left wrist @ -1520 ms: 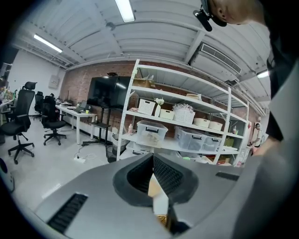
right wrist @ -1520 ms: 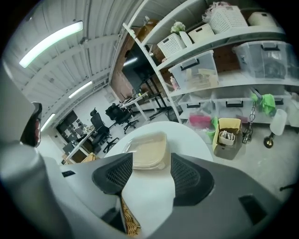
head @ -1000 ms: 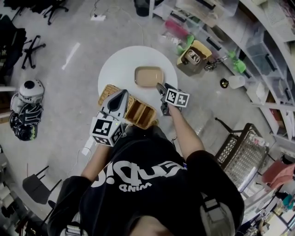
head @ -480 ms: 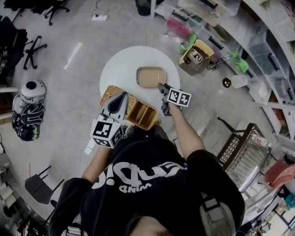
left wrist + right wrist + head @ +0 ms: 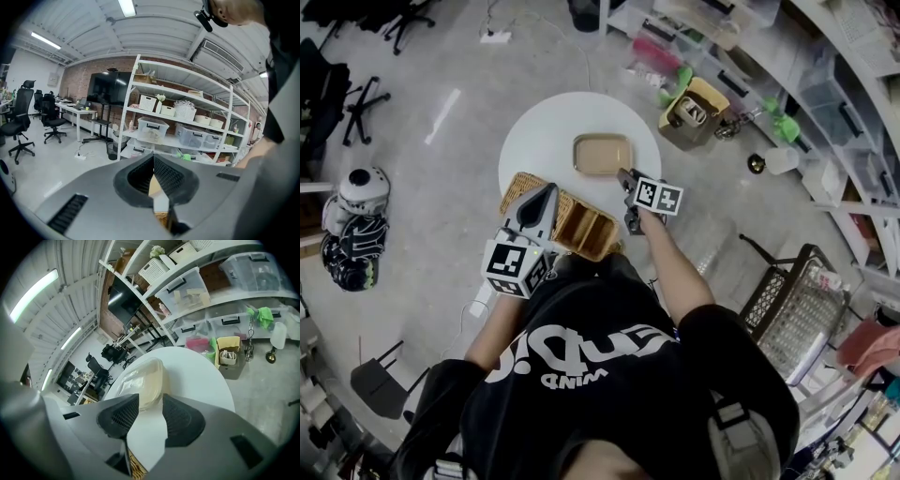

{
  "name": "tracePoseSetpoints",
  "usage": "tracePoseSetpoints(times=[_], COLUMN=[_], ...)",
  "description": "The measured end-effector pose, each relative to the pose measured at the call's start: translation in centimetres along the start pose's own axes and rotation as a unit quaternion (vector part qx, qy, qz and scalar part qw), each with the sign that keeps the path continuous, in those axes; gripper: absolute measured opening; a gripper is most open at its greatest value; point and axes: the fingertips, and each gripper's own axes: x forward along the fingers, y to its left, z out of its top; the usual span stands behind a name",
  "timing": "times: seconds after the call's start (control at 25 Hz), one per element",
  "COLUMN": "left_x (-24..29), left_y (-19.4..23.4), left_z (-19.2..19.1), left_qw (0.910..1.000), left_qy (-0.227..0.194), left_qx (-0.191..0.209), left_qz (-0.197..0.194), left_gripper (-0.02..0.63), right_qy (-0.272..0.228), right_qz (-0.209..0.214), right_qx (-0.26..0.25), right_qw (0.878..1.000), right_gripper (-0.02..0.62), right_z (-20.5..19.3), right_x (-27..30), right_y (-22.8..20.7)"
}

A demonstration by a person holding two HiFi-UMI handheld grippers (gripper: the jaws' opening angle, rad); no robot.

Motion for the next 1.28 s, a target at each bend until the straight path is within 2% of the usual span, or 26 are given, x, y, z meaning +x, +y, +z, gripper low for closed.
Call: tracePoseSetpoints(times=[0.36,0.56,0.76,1.08,1.28], left_x=[-0.5,-1.0,-1.8,-2.3,-2.7], left_y=[-0.5,-0.7,-1.1,-2.1,-2.7], left_z=[0.1,0.3,0.8,1.7,2.2], left_qw=[1.0,0.9998,0.9995,0.9986,0.998], left_qy=[-0.007,-0.015,-0.027,-0.047,-0.058], left_qx=[-0.005,-0.009,-0.015,-0.011,-0.009], left_qz=[-0.003,-0.007,-0.011,-0.021,-0.02], left_gripper=[-0.002,-0.002,-0.002,-0.002,-0.002], right_qy=[-0.029,-0.061,-0.083,-0.152,-0.22], right_qz=[0.012,0.047,0.08,0.119,0.124], right_qx=[0.008,0.038,0.042,-0.015,-0.086], right_qw=[0.999,0.996,0.992,0.981,0.964], right_gripper=[0.091,0.037,0.037,0.037,0.037], right_z=[0.8,1.4,1.8,5.7,9.3], right_x=[-2.0,-3.9,-5.9,-10.6,-16.1], right_y=[1.0,2.7,5.3,10.5,14.4])
